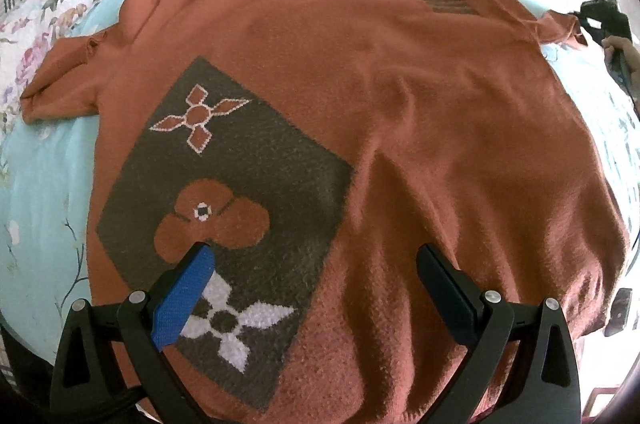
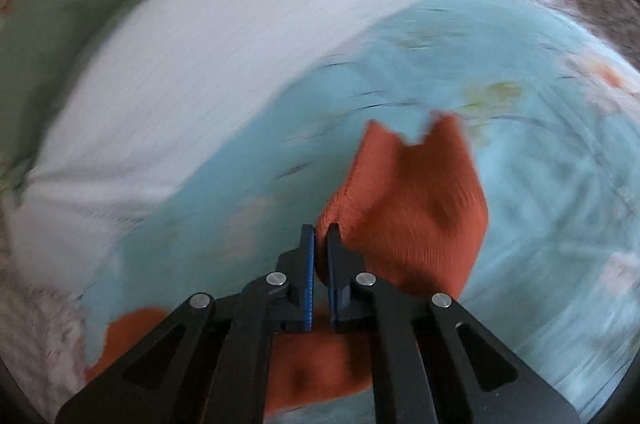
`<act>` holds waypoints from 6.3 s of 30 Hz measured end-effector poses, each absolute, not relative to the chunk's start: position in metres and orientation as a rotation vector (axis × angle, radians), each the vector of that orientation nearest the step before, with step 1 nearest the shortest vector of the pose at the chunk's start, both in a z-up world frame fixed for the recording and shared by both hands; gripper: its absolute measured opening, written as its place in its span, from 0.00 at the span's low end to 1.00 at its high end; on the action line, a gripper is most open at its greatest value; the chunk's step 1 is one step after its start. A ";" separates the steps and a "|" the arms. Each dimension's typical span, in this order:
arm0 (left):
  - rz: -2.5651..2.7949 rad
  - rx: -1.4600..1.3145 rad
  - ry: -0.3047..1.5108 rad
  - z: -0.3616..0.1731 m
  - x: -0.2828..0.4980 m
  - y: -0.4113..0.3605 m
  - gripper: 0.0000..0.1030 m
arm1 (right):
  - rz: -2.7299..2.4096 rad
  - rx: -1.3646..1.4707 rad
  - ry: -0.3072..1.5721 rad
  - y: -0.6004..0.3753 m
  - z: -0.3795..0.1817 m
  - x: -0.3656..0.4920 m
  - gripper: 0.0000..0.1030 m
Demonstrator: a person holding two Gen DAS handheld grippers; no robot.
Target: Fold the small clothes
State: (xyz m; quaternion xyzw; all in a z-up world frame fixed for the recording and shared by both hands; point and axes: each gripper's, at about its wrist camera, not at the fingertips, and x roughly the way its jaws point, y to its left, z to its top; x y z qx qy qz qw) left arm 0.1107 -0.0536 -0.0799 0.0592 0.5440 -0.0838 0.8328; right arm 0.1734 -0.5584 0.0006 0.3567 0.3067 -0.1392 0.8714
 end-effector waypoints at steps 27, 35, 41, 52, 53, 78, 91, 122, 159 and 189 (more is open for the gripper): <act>-0.117 -0.173 1.063 -0.060 0.101 0.052 0.97 | 0.650 0.689 0.944 -0.125 -0.072 0.261 0.06; -0.165 -0.265 0.995 -0.047 0.141 0.067 0.97 | 0.591 0.617 1.023 -0.136 -0.081 0.243 0.64; -0.232 -0.345 0.986 -0.044 0.214 0.066 0.97 | 0.523 0.625 0.937 -0.170 -0.060 0.197 0.65; -0.205 -0.382 1.025 -0.077 0.309 0.050 0.31 | 0.369 0.751 0.839 -0.228 -0.045 0.129 0.65; -0.211 -0.363 1.025 -0.076 0.311 0.049 0.17 | 0.366 0.749 0.832 -0.229 -0.042 0.127 0.65; -0.283 -0.455 1.029 -0.075 0.304 0.085 0.62 | 0.211 0.756 0.779 -0.280 -0.033 0.093 0.65; -0.311 -0.305 1.025 -0.075 0.310 0.058 0.27 | 0.185 0.721 0.758 -0.288 -0.027 0.096 0.65; -0.205 -0.250 0.836 -0.048 0.286 0.066 0.04 | 0.003 0.549 0.849 -0.375 -0.057 0.232 0.08; -0.142 -0.178 0.907 -0.059 0.270 0.070 0.11 | -0.054 0.557 0.891 -0.335 -0.064 0.141 0.06; 0.212 0.002 0.913 -0.052 0.347 0.208 0.08 | 0.194 0.622 0.924 -0.230 -0.056 0.109 0.64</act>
